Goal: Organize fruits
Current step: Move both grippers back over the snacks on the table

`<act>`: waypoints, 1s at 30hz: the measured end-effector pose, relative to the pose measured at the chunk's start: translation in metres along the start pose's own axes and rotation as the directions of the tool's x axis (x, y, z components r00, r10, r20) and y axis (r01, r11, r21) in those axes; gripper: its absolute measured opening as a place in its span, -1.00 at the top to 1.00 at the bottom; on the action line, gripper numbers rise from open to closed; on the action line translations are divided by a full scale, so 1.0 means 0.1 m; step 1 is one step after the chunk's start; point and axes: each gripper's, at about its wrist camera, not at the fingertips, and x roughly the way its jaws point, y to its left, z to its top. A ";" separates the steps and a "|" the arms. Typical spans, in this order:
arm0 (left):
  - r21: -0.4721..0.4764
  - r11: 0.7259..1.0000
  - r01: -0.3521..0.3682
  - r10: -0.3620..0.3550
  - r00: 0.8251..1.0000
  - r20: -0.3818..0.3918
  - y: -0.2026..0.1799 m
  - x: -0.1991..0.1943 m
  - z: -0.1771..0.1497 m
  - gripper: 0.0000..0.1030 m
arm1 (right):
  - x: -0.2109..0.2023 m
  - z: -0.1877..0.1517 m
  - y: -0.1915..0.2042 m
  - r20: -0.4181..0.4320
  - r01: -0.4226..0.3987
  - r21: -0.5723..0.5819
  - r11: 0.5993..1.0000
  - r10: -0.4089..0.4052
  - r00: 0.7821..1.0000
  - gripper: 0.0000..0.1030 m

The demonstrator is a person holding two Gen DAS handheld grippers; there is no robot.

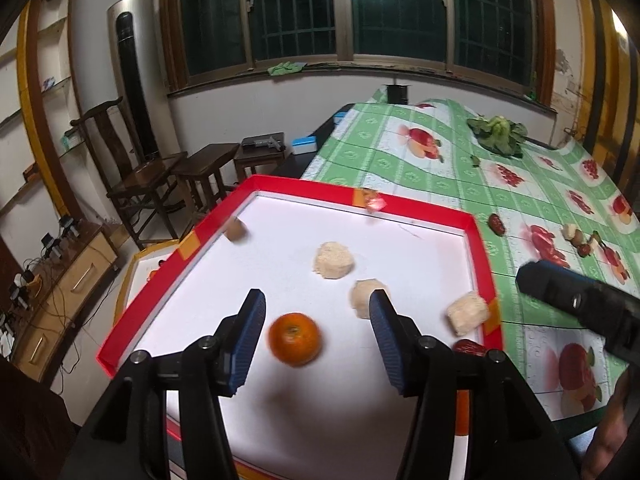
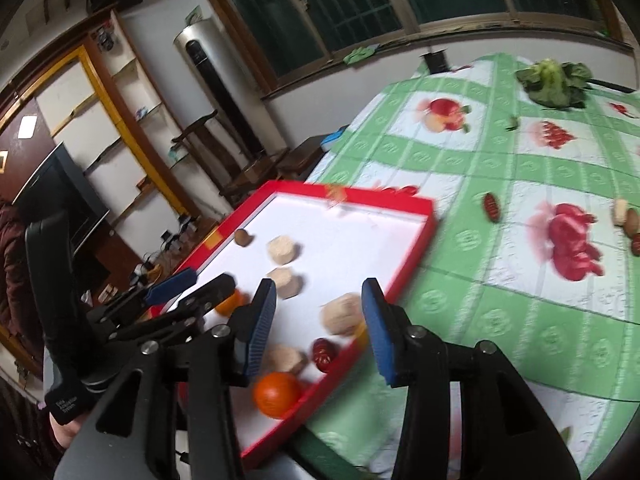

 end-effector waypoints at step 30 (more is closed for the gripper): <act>0.189 0.964 0.188 -0.181 0.982 -0.055 -1.02 -0.21 0.07 -0.09 | -1.23 0.15 -1.98 0.057 0.356 0.331 0.874 -0.395 0.917 0.10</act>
